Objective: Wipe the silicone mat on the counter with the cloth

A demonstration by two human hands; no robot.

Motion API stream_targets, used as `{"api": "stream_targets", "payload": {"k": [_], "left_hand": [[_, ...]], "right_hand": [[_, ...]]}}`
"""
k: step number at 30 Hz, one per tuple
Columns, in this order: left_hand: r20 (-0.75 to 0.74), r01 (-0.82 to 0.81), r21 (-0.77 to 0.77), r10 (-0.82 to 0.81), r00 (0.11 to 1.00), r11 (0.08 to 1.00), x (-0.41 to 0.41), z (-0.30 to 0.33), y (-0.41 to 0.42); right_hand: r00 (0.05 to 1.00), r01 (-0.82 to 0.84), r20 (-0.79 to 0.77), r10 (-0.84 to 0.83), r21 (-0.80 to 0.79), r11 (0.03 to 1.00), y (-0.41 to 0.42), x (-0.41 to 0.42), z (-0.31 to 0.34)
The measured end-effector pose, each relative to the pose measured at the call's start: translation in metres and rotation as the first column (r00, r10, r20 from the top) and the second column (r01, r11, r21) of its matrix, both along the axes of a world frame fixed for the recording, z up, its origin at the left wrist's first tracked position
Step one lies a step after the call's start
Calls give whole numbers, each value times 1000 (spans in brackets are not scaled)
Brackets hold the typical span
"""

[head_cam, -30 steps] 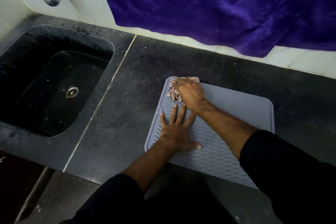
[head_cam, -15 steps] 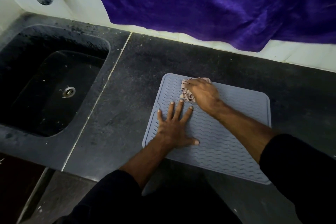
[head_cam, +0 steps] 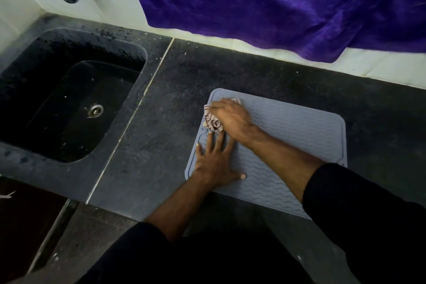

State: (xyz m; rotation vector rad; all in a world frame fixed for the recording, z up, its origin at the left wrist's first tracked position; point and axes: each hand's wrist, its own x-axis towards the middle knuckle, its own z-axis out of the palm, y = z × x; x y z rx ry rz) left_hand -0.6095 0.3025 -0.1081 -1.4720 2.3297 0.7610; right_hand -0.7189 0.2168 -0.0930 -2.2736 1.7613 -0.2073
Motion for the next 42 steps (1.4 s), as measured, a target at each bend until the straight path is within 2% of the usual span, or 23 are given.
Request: {"api": "stream_targets", "payload": {"k": [3,8,10,13,15,20,22,25,27,29,34,36,39,42], "left_hand": [[17,16,2,-16,1000,1000,-1,1,-1],[22,19,8,-19,1000,1000,-1,0,-1],[37,24,7,-24,999,1000,-3,1,-1],[42,30,7,-30,999,1000,-4,2,0],[44,30,8,-30,999,1000,-4,2,0],[53,36,21,-37,998,999,-4,6,0],[57,37,34,-39,998,999,-4,7,-1],[83,46,51,-50,995,998,-6,9,-1],[85,43,52,-47,995,998,-6,9,0],[75,36,40,-39,996,999,-5,8,0],[58,29,48,-32,998,998,-5,7,-1],[60,32,52,-35,998,998,-5,4,-1],[79,44,41,-47,996,998,-5,2,0],[69,42,45,-45,997,998,-4,1,-1]], "right_hand": [[996,-68,-62,69,8,998,8,-4,-3],[971,0,-238,-9,-36,999,14,-20,8],[983,27,-181,-33,-37,999,13,-11,14],[993,-93,-76,89,-46,995,15,0,12],[984,-109,-147,104,-30,994,19,3,10],[944,56,-327,-52,0,998,21,-10,17],[942,106,-323,-96,14,994,21,-12,22],[985,4,-175,3,42,999,24,-8,20],[957,-67,-280,73,29,997,25,-7,20],[936,-45,-349,46,13,999,26,-14,20],[934,134,-340,-113,37,990,27,-31,28],[956,75,-287,-69,11,997,28,-27,24],[949,-27,-315,31,15,1000,38,-25,15],[935,4,-354,4,22,1000,42,-41,16]]}}
